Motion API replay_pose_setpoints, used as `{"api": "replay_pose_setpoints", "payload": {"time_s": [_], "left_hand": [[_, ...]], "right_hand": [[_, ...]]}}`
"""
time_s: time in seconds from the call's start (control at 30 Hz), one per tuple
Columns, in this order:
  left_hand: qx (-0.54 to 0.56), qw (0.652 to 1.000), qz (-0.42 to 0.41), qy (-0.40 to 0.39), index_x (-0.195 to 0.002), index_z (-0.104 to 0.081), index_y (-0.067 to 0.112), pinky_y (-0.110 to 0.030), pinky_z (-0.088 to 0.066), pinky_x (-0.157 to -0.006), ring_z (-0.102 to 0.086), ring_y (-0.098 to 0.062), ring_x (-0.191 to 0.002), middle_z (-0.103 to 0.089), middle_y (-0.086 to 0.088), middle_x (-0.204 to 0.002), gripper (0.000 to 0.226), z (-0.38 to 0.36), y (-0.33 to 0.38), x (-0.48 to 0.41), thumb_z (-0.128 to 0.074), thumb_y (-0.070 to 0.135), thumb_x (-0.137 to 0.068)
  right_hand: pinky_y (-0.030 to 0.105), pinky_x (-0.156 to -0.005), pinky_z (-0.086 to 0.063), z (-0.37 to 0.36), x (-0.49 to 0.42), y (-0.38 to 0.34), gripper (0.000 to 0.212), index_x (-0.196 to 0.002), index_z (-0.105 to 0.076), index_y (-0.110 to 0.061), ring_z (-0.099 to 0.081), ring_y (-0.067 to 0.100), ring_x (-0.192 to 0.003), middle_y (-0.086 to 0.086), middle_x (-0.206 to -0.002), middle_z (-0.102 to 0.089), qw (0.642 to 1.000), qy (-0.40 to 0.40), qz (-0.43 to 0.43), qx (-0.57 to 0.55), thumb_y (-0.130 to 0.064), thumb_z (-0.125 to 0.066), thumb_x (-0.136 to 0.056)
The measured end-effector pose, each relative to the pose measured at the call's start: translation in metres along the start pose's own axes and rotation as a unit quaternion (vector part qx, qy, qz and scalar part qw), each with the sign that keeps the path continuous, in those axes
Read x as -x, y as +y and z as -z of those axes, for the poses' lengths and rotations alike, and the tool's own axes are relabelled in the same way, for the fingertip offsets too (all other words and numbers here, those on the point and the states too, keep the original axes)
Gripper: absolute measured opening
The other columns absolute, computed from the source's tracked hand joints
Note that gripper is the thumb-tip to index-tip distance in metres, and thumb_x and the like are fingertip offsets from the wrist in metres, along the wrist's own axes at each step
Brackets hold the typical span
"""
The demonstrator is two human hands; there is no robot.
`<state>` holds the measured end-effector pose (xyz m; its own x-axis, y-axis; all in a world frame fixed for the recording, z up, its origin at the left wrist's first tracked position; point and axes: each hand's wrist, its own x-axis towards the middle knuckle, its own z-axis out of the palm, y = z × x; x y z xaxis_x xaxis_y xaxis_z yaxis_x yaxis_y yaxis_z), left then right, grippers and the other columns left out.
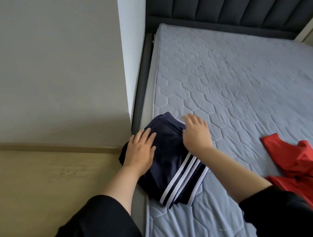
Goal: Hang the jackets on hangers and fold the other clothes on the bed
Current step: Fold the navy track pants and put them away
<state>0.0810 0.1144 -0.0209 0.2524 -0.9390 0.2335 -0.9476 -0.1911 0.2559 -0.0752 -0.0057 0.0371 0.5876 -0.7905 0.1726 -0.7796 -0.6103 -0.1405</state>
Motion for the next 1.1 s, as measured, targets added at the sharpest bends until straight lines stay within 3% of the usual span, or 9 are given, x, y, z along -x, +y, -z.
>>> {"api": "replay_pose_setpoints", "payload": {"time_s": [0.07,0.13,0.23,0.4,0.53,0.67,0.83,0.97,1.1], "left_hand": [[-0.033,0.992,0.012,-0.119,-0.153,-0.008,0.022,-0.046,-0.01,-0.118,-0.001,-0.022,-0.148,-0.003,0.0,-0.161,0.056,-0.008,0.003,0.001,-0.027,0.037,-0.102],[-0.051,0.985,0.029,-0.163,-0.153,0.004,0.026,-0.046,-0.003,-0.118,0.011,-0.021,-0.147,0.009,0.003,-0.161,0.058,-0.014,0.004,0.001,-0.021,0.042,-0.102],[-0.054,0.979,0.044,-0.193,-0.153,0.001,0.029,-0.049,-0.004,-0.117,0.01,-0.023,-0.147,0.009,0.004,-0.161,0.058,-0.021,0.004,0.0,-0.019,0.046,-0.102],[-0.041,0.973,0.071,-0.216,-0.152,0.002,0.031,-0.05,-0.005,-0.118,0.009,-0.024,-0.147,0.01,0.006,-0.16,0.057,-0.027,0.006,-0.003,-0.016,0.048,-0.101],[-0.043,0.972,0.077,-0.217,-0.152,0.004,0.032,-0.051,-0.003,-0.117,0.01,-0.025,-0.147,0.012,0.004,-0.16,0.057,-0.025,0.006,-0.005,-0.016,0.049,-0.101],[-0.047,0.974,0.088,-0.203,-0.152,0.004,0.03,-0.051,-0.002,-0.117,0.013,-0.025,-0.147,0.013,0.0,-0.16,0.058,-0.025,0.013,-0.005,-0.019,0.047,-0.101],[0.003,0.974,0.097,-0.204,-0.153,0.002,0.028,-0.05,-0.004,-0.117,0.013,-0.025,-0.147,0.014,-0.001,-0.16,0.057,-0.01,0.024,-0.006,-0.023,0.04,-0.103],[0.119,0.968,0.132,-0.179,-0.153,-0.001,0.029,-0.047,-0.007,-0.119,0.006,-0.021,-0.148,0.009,0.002,-0.161,0.056,0.008,0.033,-0.009,-0.028,0.026,-0.104],[0.212,0.959,0.153,-0.107,-0.153,-0.002,0.028,-0.043,-0.021,-0.117,-0.009,-0.022,-0.147,0.005,0.001,-0.161,0.067,0.047,0.025,-0.012,-0.033,0.008,-0.097]], "right_hand": [[0.048,-0.115,-0.018,-0.01,0.014,-0.016,0.046,-0.138,-0.045,-0.011,-0.03,0.031,-0.14,0.01,-0.149,-0.038,0.991,0.018,0.127,0.048,-0.017,-0.048,-0.092],[0.049,-0.117,0.001,-0.026,0.029,-0.01,0.052,-0.15,-0.027,-0.019,-0.008,0.025,-0.148,0.004,-0.16,-0.016,0.982,-0.095,0.133,0.098,-0.036,-0.033,-0.101],[0.049,-0.117,-0.001,-0.049,0.043,0.031,0.062,-0.153,-0.008,-0.029,-0.002,0.022,-0.148,0.0,-0.161,-0.007,0.982,-0.171,-0.06,0.046,-0.054,-0.025,-0.098],[0.038,-0.102,-0.039,-0.053,0.041,0.055,0.065,-0.131,-0.048,-0.014,-0.045,0.024,-0.124,0.004,-0.128,-0.052,0.923,-0.121,-0.291,-0.22,-0.058,-0.059,-0.083],[0.033,-0.084,-0.053,-0.048,0.036,0.055,0.05,-0.107,-0.061,-0.01,-0.065,0.019,-0.089,0.0,-0.095,-0.068,0.813,-0.134,-0.389,-0.411,-0.045,-0.076,-0.074],[0.039,-0.081,-0.057,-0.033,0.033,0.059,0.043,-0.109,-0.064,-0.004,-0.071,0.026,-0.087,0.012,-0.096,-0.073,0.698,-0.206,-0.406,-0.552,-0.027,-0.079,-0.077],[0.034,-0.068,-0.056,-0.012,0.031,0.048,0.032,-0.106,-0.065,-0.004,-0.072,0.024,-0.077,0.012,-0.088,-0.074,0.617,-0.224,-0.402,-0.639,-0.02,-0.074,-0.08],[0.031,-0.058,-0.057,0.019,0.022,0.021,0.023,-0.104,-0.062,-0.003,-0.071,0.022,-0.066,0.011,-0.078,-0.073,0.622,-0.212,-0.357,-0.664,-0.011,-0.07,-0.083],[0.029,-0.059,-0.058,0.06,0.005,-0.022,0.007,-0.092,-0.063,-0.004,-0.067,0.02,-0.06,0.01,-0.072,-0.069,0.711,-0.223,-0.246,-0.62,-0.002,-0.065,-0.085]]}}
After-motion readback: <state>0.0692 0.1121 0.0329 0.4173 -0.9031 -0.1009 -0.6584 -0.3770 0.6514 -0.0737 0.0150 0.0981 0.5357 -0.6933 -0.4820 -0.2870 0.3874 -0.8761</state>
